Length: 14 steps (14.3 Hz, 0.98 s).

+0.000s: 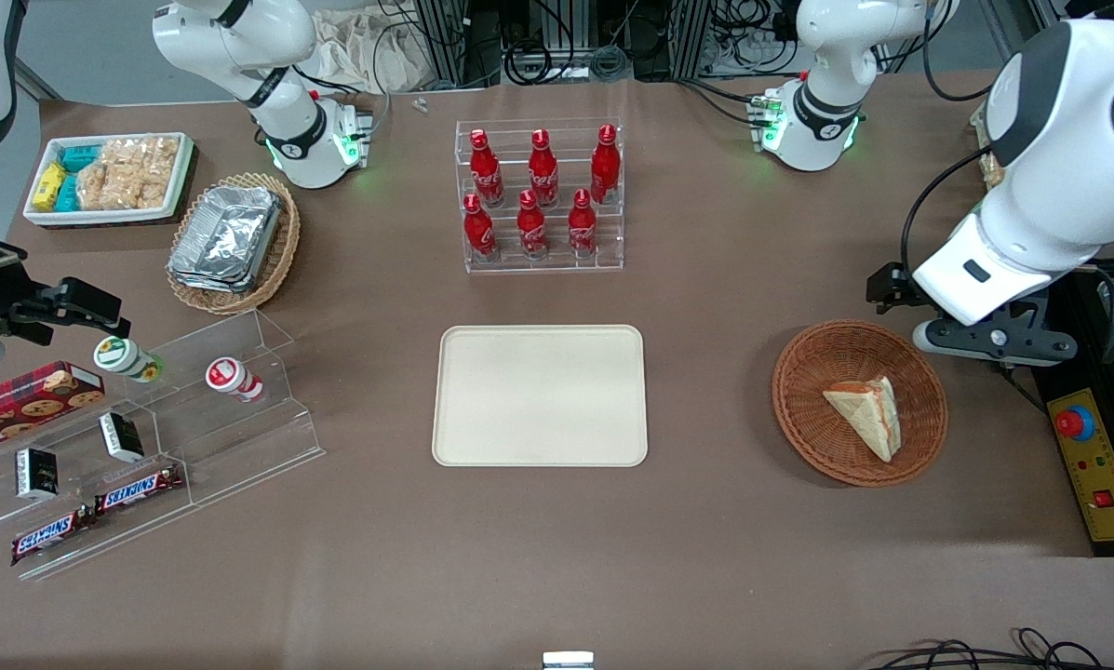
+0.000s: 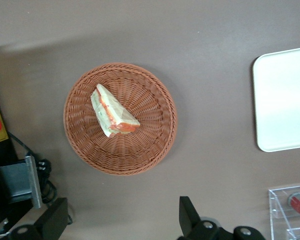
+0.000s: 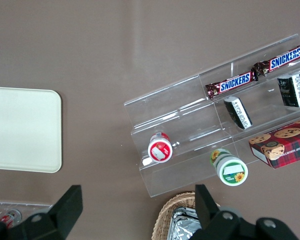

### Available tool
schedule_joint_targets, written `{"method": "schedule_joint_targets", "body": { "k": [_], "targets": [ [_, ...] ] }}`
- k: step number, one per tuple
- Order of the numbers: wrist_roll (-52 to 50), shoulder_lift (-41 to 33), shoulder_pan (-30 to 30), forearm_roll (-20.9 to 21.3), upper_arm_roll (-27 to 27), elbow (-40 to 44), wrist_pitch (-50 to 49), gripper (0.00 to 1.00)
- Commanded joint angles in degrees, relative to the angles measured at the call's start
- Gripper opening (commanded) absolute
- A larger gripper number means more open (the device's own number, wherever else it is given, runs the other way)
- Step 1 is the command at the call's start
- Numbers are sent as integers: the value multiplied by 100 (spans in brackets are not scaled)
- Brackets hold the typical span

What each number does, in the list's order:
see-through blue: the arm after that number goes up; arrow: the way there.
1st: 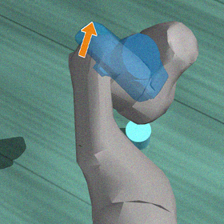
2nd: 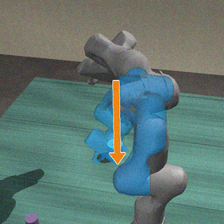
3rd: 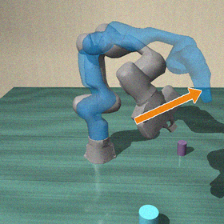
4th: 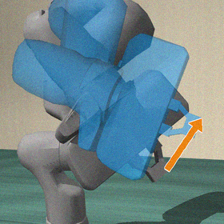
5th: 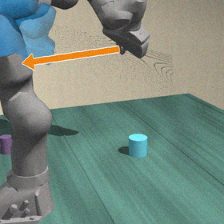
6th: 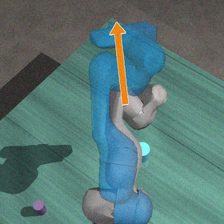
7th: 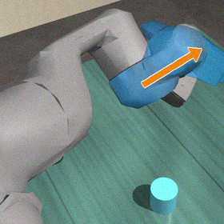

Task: Place sandwich from basket to tray
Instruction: 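Move the left gripper over the sandwich in the wicker basket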

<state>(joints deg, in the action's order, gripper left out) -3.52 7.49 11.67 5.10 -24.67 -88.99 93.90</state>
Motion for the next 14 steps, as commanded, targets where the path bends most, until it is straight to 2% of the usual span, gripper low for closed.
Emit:
{"method": "schedule_joint_targets", "body": {
  "k": [1,4,7,10,14],
  "targets": [
    [79,182,28,-89,41,286,-232,100],
    [132,226,28,-27,68,312,-258,100],
    [-454,323,28,-9,216,67,-215,100],
    [-736,323,20,-9,410,-310,328,100],
    [-2308,323,20,17,516,-1162,1346,100]
  ]
}}
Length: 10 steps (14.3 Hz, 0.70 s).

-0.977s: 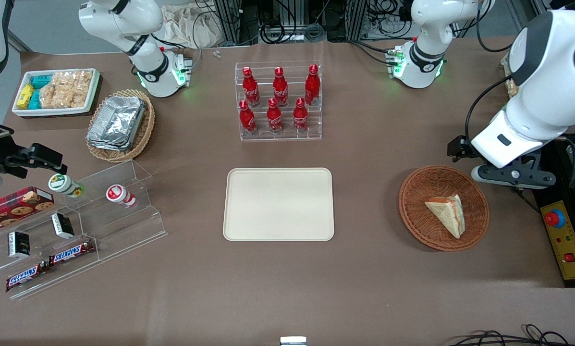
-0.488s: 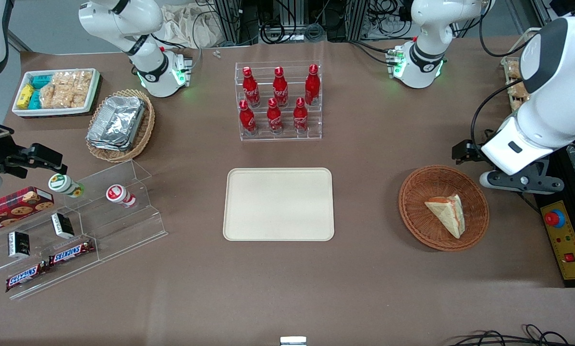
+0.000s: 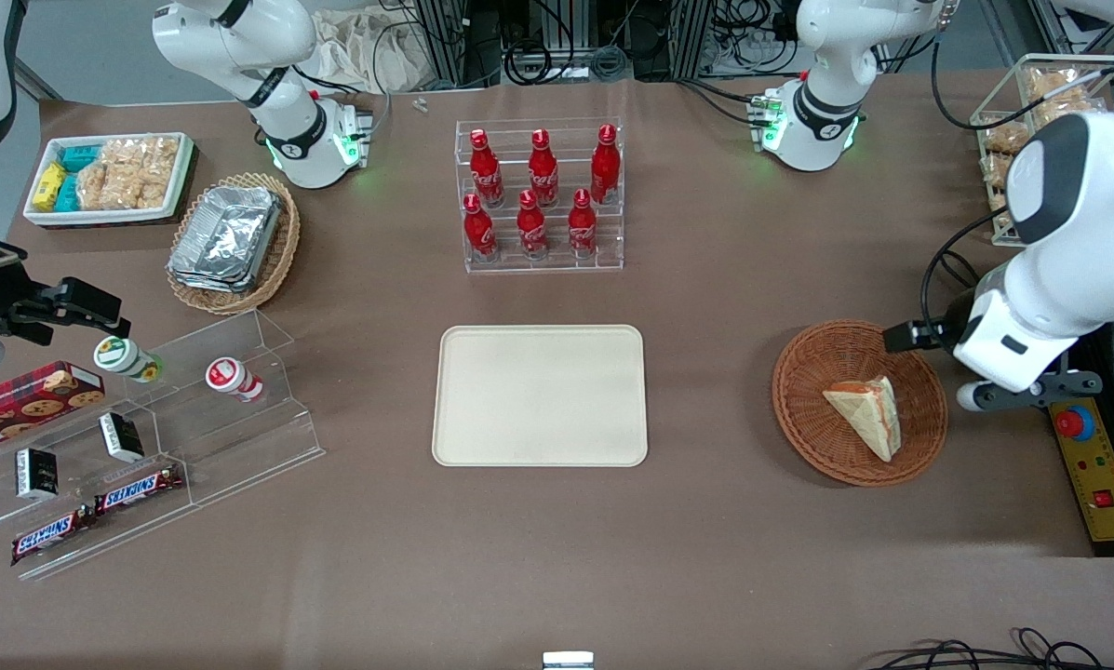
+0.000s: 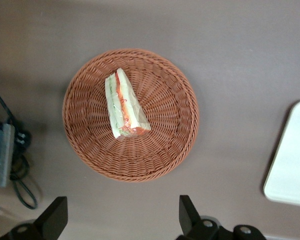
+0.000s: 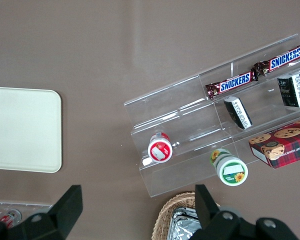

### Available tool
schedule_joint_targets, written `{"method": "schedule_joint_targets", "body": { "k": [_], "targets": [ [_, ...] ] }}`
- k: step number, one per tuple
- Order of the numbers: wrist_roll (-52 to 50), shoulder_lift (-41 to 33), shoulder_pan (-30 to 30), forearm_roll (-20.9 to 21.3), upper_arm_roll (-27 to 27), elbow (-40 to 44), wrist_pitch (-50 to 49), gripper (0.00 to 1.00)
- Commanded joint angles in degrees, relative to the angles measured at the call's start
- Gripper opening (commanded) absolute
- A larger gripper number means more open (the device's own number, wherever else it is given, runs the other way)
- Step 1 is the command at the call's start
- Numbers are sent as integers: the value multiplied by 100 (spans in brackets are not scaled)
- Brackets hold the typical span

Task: Place sandwich from basket to tray
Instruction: 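Move the left gripper over the sandwich in the wicker basket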

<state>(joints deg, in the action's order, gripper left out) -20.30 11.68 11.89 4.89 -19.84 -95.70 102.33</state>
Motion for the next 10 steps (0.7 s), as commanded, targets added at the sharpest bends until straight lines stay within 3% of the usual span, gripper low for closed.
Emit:
{"method": "schedule_joint_targets", "body": {
  "k": [1,4,10],
  "targets": [
    [-946,-87,-2,47,68,-703,786,100],
    [-1318,45,-2,266,147,-1143,1507,100],
    [-1934,580,-11,293,419,-1461,2476,100]
  ]
}}
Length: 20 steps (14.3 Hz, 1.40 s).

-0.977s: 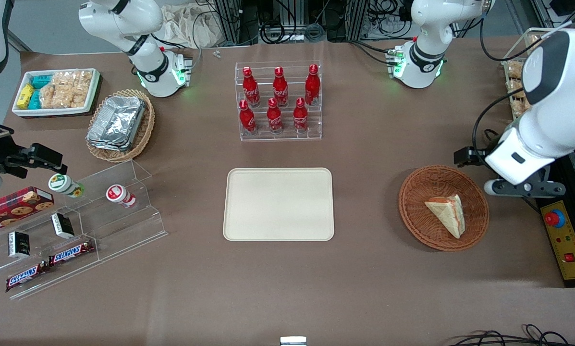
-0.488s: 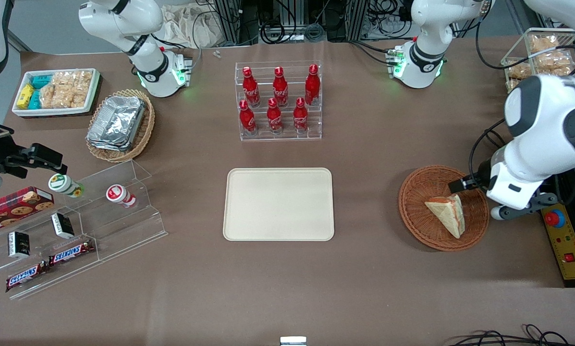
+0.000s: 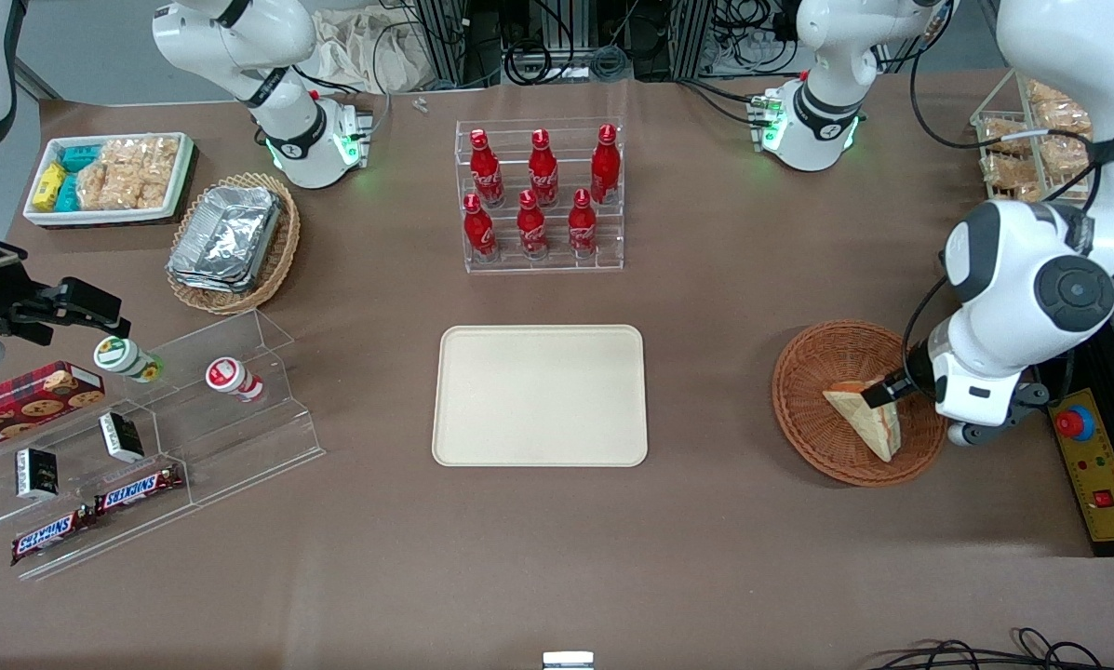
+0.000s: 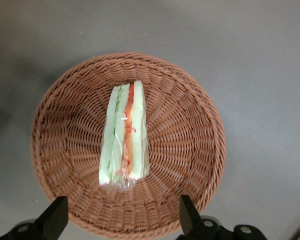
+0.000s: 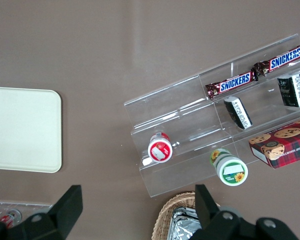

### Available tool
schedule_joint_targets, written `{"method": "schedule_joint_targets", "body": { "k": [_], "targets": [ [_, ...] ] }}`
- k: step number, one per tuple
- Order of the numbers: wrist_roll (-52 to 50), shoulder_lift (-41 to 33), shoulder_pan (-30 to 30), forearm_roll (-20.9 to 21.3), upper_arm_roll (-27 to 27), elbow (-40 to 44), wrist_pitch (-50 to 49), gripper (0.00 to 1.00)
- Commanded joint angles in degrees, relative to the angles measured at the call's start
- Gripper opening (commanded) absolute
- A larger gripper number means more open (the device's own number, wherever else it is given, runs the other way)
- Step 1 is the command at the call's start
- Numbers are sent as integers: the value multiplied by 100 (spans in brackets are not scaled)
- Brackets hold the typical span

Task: Place sandwich from basket to tray
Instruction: 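Lower the left gripper and close it on the wrapped sandwich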

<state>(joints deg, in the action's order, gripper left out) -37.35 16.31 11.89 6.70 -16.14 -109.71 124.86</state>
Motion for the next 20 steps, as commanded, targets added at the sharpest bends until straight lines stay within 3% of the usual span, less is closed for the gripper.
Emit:
{"method": "schedule_joint_targets", "body": {
  "k": [1,5,20],
  "targets": [
    [-376,179,-28,112,59,-59,284,100],
    [-791,417,-29,613,59,-76,355,100],
    [-993,882,-11,613,190,-261,767,100]
  ]
}}
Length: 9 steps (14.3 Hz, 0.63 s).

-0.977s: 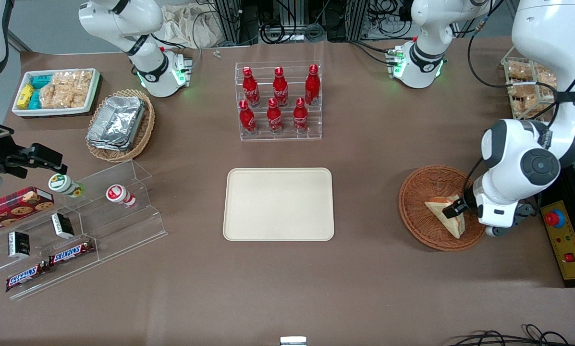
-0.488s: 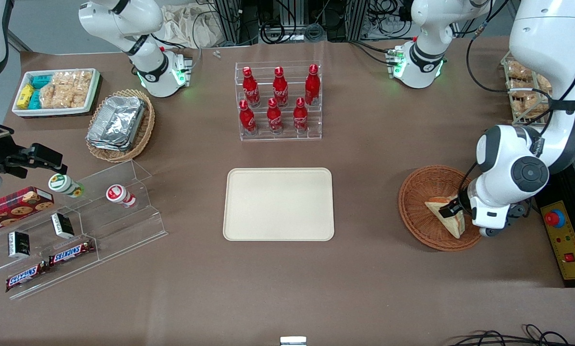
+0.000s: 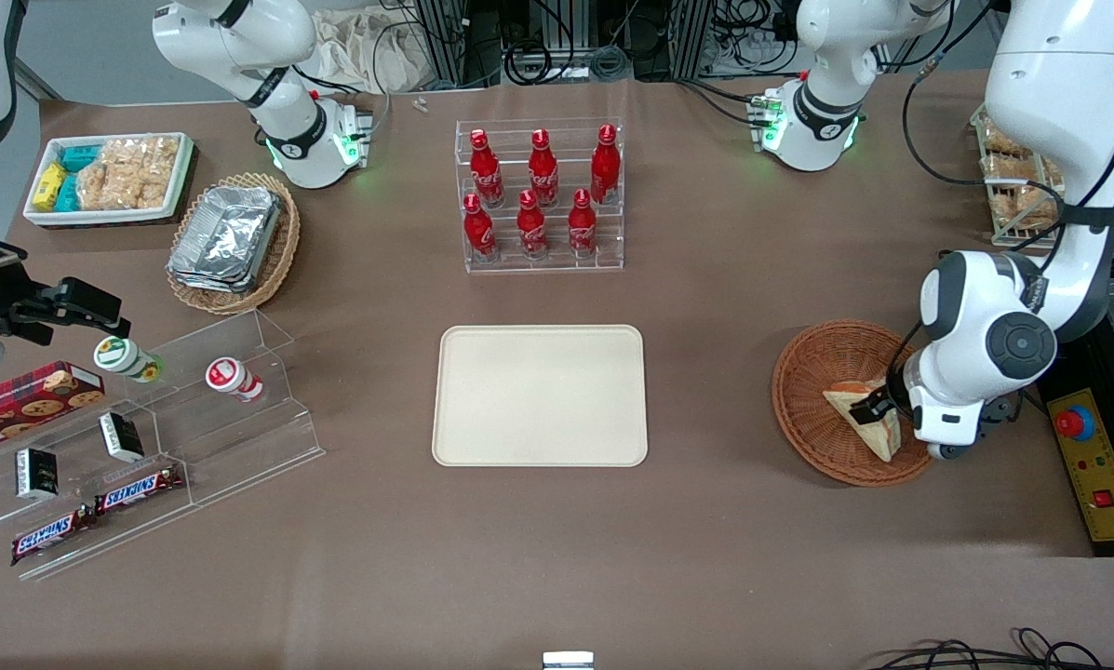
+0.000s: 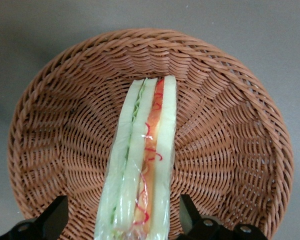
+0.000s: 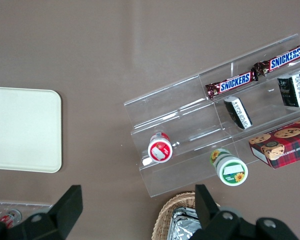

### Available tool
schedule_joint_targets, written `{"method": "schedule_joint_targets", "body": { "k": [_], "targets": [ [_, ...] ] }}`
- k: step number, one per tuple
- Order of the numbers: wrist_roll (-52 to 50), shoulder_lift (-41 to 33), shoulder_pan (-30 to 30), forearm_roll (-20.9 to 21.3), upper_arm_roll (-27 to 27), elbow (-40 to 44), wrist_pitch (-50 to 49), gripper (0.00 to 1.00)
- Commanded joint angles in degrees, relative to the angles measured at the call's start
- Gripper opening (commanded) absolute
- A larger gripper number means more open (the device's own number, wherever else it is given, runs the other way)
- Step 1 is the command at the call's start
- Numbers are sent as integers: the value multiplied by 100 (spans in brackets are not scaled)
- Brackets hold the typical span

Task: Place sandwich from basket to tray
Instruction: 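Lower the left gripper and close it on the wrapped sandwich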

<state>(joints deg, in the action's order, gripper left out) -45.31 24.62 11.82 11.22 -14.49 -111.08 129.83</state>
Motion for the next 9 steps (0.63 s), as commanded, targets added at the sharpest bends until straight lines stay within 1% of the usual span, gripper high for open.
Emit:
{"method": "schedule_joint_targets", "body": {
  "k": [1,3,4,6,8,9],
  "targets": [
    [-198,104,-4,162,25,-116,332,100],
    [-180,210,-4,162,25,-107,455,100],
    [-180,280,-13,162,25,-81,499,98],
    [-189,333,-22,162,25,-54,552,73],
    [-206,342,-22,153,16,-19,570,41],
    [-267,351,-39,153,16,-10,570,27]
  ]
}}
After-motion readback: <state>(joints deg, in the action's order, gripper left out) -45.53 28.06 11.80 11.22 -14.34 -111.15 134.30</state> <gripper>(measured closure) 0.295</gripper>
